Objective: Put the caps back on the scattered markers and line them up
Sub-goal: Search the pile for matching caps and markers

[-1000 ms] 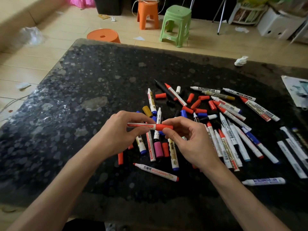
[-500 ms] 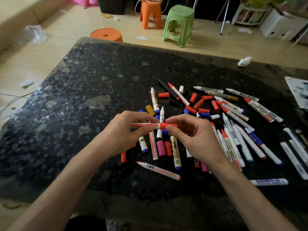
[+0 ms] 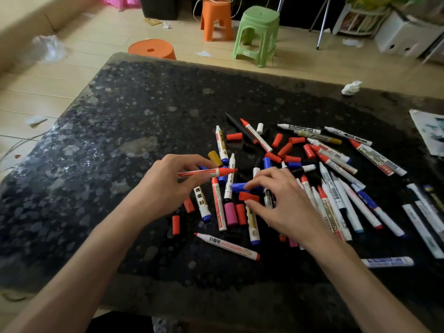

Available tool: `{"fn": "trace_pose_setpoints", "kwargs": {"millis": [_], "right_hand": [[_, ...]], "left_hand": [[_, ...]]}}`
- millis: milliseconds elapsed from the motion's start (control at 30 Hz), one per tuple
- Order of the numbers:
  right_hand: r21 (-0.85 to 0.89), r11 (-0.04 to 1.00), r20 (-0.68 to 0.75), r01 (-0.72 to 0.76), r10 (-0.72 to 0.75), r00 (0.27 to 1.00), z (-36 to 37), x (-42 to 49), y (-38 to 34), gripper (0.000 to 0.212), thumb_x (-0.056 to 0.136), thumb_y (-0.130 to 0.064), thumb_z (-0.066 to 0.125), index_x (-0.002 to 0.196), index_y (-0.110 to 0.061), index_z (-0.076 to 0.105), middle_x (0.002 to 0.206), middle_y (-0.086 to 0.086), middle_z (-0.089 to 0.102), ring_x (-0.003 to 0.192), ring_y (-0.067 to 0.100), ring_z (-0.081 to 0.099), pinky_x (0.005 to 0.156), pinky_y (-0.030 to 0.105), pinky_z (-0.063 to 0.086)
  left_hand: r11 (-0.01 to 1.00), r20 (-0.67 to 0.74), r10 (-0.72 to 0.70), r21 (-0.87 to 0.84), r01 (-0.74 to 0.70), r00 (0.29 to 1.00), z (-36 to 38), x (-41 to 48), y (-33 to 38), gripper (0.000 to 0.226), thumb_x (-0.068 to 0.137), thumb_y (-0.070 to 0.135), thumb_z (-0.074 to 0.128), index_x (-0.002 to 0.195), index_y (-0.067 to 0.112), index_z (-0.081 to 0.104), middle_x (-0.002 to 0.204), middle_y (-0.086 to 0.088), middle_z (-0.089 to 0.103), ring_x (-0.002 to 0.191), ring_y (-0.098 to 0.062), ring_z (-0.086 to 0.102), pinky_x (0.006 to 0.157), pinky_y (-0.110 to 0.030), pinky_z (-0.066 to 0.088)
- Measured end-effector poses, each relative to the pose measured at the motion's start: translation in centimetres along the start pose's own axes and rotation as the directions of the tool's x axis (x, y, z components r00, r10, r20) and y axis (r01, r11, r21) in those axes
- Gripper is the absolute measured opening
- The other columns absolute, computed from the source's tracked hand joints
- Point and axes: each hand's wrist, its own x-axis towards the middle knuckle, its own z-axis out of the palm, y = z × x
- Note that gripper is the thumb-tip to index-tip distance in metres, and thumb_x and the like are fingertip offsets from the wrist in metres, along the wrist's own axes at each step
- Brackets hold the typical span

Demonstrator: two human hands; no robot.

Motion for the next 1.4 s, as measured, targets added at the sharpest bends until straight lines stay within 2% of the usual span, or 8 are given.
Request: {"fn": "trace_pose_setpoints", "kwargs": {"millis": [167, 567, 700, 833, 967, 1133, 1267, 1400], "right_hand": [[-0.174, 0.981, 0.097, 0.080, -0.064, 0.993, 0.9, -0.4, 0.0, 0.047, 0.080, -0.056, 0.079, 0.123, -0.038, 0.071, 0.134, -0.011, 0.047, 0.132, 0.014, 0.031, 0.109, 0.034, 0.032], [-0.219, 0.970, 0.222, 0.106, -0.056, 0.973, 0.8, -0.4, 0.0, 0.051, 0.077, -0.059, 0.081, 0.124, -0.046, 0.066, 0.147, -0.011, 0.033, 0.145, 0.014, 0.016, 0.115, 0.034, 0.021], [-0.006, 1.000, 0.116, 0.024, -0.023, 0.993, -0.4, -0.2, 0.1, 0.045, 0.082, -0.049, 0.082, 0.124, -0.042, 0.068, 0.135, -0.017, 0.049, 0.134, 0.001, 0.036, 0.107, 0.021, 0.027], [0.339, 0.938, 0.023, -0.068, 0.064, 0.998, -1.1, 0.1, -0.3, 0.035, 0.099, -0.021, 0.069, 0.129, -0.040, 0.069, 0.105, -0.019, 0.073, 0.089, 0.002, 0.069, 0.076, 0.021, 0.055], [0.489, 0.871, -0.019, -0.052, 0.070, 0.997, -0.7, 0.1, -0.8, 0.030, 0.095, -0.012, 0.074, 0.121, -0.027, 0.073, 0.104, -0.016, 0.076, 0.098, 0.005, 0.074, 0.091, 0.031, 0.060], [0.547, 0.835, -0.080, -0.057, 0.120, 0.990, -1.0, 0.3, -0.4, 0.024, 0.096, -0.011, 0.073, 0.114, -0.026, 0.074, 0.104, -0.013, 0.076, 0.101, 0.007, 0.073, 0.095, 0.037, 0.060], [0.549, 0.836, -0.102, -0.006, 0.074, 0.992, -1.2, 0.2, -0.8, 0.026, 0.096, -0.011, 0.072, 0.114, -0.030, 0.074, 0.104, -0.017, 0.076, 0.102, 0.007, 0.072, 0.094, 0.031, 0.059], [0.514, 0.858, -0.111, 0.023, 0.039, 0.993, -0.3, 0.2, -1.4, 0.025, 0.094, -0.018, 0.076, 0.116, -0.030, 0.077, 0.101, -0.017, 0.076, 0.101, 0.005, 0.071, 0.089, 0.022, 0.055]], "left_hand": [[1.000, 0.006, -0.005, 0.005, 0.005, 1.000, -0.2, 0.0, 0.0, 0.019, 0.094, 0.047, 0.064, 0.110, 0.046, 0.073, 0.095, 0.016, 0.076, 0.091, -0.004, 0.070, 0.089, -0.041, 0.057], [1.000, 0.014, -0.005, 0.008, 0.005, 1.000, -0.2, 0.0, 0.1, 0.020, 0.094, 0.048, 0.063, 0.111, 0.047, 0.072, 0.095, 0.015, 0.076, 0.090, -0.006, 0.070, 0.088, -0.042, 0.058], [1.000, 0.034, -0.009, 0.002, 0.009, 0.999, -0.1, 0.0, 0.1, 0.017, 0.095, 0.046, 0.065, 0.110, 0.047, 0.073, 0.095, 0.016, 0.076, 0.090, -0.003, 0.070, 0.088, -0.039, 0.058], [1.000, 0.064, -0.003, 0.009, 0.003, 0.998, 0.2, 0.0, 0.1, 0.015, 0.096, 0.042, 0.066, 0.107, 0.048, 0.074, 0.093, 0.017, 0.075, 0.088, -0.006, 0.070, 0.086, -0.039, 0.058], [1.000, 0.073, 0.001, 0.005, -0.002, 0.997, 0.4, 0.0, 0.3, 0.016, 0.094, 0.042, 0.066, 0.107, 0.046, 0.075, 0.091, 0.017, 0.075, 0.088, -0.004, 0.069, 0.083, -0.034, 0.056], [1.000, 0.070, 0.014, -0.011, -0.013, 0.997, 0.3, 0.1, 0.4, 0.015, 0.093, 0.046, 0.065, 0.105, 0.048, 0.074, 0.092, 0.013, 0.075, 0.087, -0.012, 0.070, 0.085, -0.044, 0.058], [1.000, 0.072, 0.013, -0.017, -0.012, 0.997, 0.3, 0.1, 0.4, 0.015, 0.093, 0.046, 0.065, 0.105, 0.049, 0.073, 0.093, 0.011, 0.075, 0.087, -0.016, 0.071, 0.083, -0.046, 0.058], [1.000, 0.068, 0.028, 0.005, -0.028, 0.997, 1.0, 0.2, 0.5, 0.016, 0.095, 0.037, 0.068, 0.103, 0.050, 0.075, 0.088, 0.018, 0.073, 0.083, -0.001, 0.067, 0.077, -0.029, 0.053]]}}
